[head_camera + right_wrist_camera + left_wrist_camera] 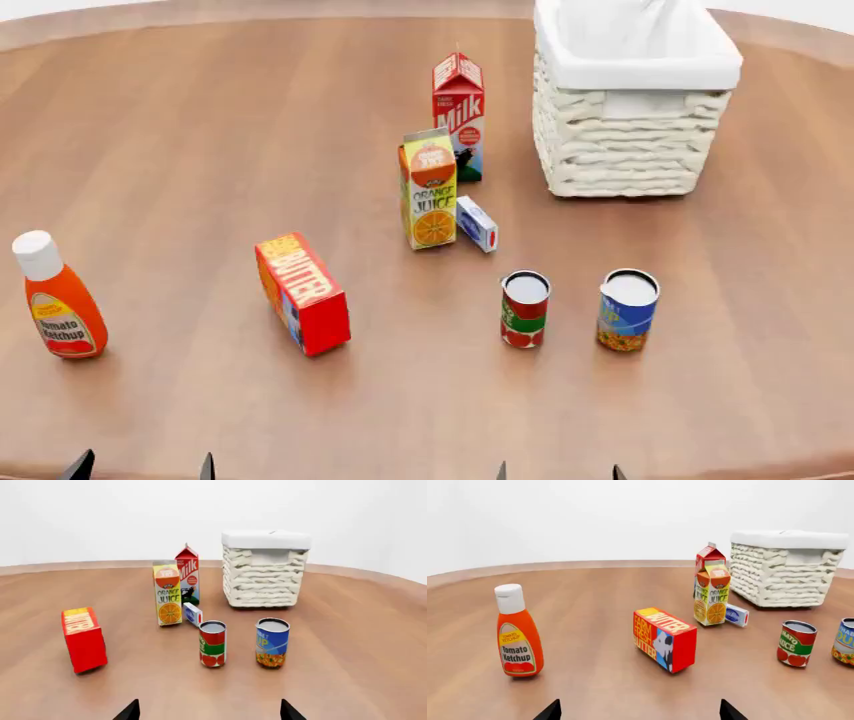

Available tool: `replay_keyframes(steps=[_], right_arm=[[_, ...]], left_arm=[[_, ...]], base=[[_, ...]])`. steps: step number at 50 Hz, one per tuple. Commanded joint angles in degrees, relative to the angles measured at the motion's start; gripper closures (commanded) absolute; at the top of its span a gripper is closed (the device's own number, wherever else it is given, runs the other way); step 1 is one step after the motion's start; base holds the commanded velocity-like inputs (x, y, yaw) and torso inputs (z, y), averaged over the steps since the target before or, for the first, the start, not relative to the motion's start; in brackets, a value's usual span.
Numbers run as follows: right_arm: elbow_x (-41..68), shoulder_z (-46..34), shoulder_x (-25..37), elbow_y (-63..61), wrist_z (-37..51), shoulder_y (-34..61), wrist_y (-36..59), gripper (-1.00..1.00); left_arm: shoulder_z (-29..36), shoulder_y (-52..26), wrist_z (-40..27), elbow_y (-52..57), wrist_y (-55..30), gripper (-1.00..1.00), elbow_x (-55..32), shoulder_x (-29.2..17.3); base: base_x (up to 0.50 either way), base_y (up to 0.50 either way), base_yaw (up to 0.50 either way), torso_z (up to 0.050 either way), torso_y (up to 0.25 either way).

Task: Pick up the alphabet soup, and put it in the basket.

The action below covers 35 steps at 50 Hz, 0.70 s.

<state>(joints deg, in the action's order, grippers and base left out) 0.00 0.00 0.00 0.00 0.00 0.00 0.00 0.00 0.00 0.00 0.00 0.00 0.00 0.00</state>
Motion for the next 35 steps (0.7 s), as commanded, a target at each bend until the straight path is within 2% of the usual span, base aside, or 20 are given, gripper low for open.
replay_keyframes(steps=[1,23,35], right_arm=[[0.9,-1.2,0.9,0.5,1.0,0.3,0.1,-1.00],[5.6,-4.0,4.0,-3.2,3.0,-1.7,-2.1,-1.00],[8.6,-3.0,5.2,-8.8,3.4,-5.6,-8.4,-1.00]], left_arm=[[1.1,0.0,-1.1,0.1,-0.1,-1.00,-0.9,-0.9],[3.8,0.3,-4.4,1.1,0.5,-1.00,-4.2,-3.8],[4.2,4.2,-6.2,5.7,8.3,-1.00,-3.6,-4.9]], base=[[0.00,0.00,0.00,0.000,0.000],[0.00,0.00,0.00,0.000,0.000],[0.00,0.00,0.00,0.000,0.000]])
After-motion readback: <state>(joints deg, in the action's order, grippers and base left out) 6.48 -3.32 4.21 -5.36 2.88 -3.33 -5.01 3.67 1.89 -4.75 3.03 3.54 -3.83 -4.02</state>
